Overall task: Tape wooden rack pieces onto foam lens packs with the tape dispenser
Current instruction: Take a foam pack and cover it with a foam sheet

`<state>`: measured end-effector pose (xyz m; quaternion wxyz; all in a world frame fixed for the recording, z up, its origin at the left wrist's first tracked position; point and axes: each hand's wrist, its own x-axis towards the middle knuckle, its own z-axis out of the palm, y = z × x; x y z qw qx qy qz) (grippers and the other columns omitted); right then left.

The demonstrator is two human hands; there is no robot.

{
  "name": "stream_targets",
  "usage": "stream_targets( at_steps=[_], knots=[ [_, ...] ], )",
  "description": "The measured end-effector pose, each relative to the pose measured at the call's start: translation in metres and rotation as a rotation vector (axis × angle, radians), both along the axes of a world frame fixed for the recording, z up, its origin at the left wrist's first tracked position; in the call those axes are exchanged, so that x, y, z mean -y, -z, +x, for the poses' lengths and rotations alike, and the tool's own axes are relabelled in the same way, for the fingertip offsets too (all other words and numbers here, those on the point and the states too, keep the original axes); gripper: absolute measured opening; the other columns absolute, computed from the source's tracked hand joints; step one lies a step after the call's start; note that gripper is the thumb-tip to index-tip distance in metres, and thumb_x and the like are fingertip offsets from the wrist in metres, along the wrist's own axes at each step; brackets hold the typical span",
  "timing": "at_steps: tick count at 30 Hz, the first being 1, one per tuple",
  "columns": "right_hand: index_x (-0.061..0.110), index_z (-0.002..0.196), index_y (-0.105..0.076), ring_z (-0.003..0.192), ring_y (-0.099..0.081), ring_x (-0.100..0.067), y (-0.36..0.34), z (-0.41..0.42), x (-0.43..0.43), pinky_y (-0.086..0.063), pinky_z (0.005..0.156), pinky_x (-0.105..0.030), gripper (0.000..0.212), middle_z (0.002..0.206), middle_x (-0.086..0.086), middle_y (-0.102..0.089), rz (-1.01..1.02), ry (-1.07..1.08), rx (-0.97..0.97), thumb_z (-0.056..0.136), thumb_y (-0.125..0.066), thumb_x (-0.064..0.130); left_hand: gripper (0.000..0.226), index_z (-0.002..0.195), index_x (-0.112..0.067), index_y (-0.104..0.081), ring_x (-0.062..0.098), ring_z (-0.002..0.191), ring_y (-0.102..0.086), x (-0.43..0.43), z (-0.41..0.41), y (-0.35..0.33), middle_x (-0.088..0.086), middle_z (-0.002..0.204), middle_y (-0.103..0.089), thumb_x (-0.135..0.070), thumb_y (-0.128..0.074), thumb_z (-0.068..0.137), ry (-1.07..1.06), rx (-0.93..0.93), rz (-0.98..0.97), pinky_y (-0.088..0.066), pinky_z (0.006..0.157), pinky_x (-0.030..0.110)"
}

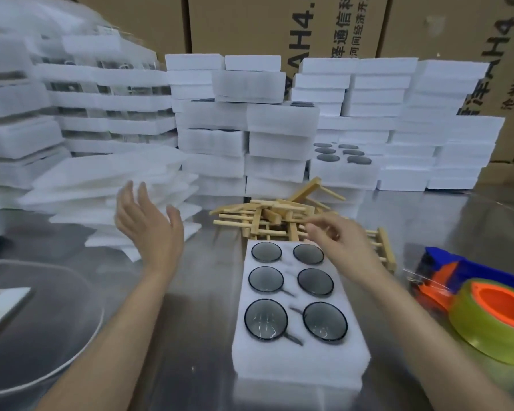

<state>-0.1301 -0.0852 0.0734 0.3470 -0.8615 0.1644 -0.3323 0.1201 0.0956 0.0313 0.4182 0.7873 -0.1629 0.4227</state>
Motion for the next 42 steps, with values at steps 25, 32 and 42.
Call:
stream_targets(
  at_steps=[25, 32, 42],
  knots=[
    [0.037, 0.153, -0.006, 0.125, -0.038, -0.012, 0.037, -0.012, 0.028, -0.037, 0.086, -0.024, 0.098, 0.152, 0.009, -0.031, 0.373, -0.047, -0.511, 0.081, -0.072, 0.029, 0.046, 0.130, -0.003, -0.045, 0.045, 0.098, -0.053, -0.047, 0.091, -0.112, 0.032, 0.108, -0.055, -0.037, -0.044, 0.100, -0.040, -0.329, 0.834, -0.042, 0.077, 0.045],
    [0.053, 0.098, -0.067, 0.074, -0.058, 0.016, 0.041, -0.009, 0.016, -0.041, 0.053, -0.004, 0.058, 0.093, 0.031, -0.067, 0.429, 0.021, -0.187, 0.066, -0.081, 0.007, 0.020, 0.105, 0.001, -0.053, 0.047, 0.079, -0.056, -0.058, 0.069, -0.136, 0.033, 0.088, -0.057, -0.008, -0.047, 0.088, -0.054, 0.029, 0.531, -0.047, 0.071, 0.048],
    [0.009, 0.109, -0.069, 0.104, -0.063, -0.013, 0.035, -0.014, 0.008, -0.050, 0.091, -0.025, 0.022, 0.115, -0.014, -0.067, 0.418, 0.046, -0.075, 0.089, -0.062, 0.003, 0.023, 0.099, -0.032, -0.070, 0.017, 0.103, -0.066, 0.008, -0.106, -0.037, 0.008, 0.120, -0.064, -0.044, -0.069, 0.080, 0.943, 0.159, 0.211, -0.045, 0.098, 0.047]
  ],
)
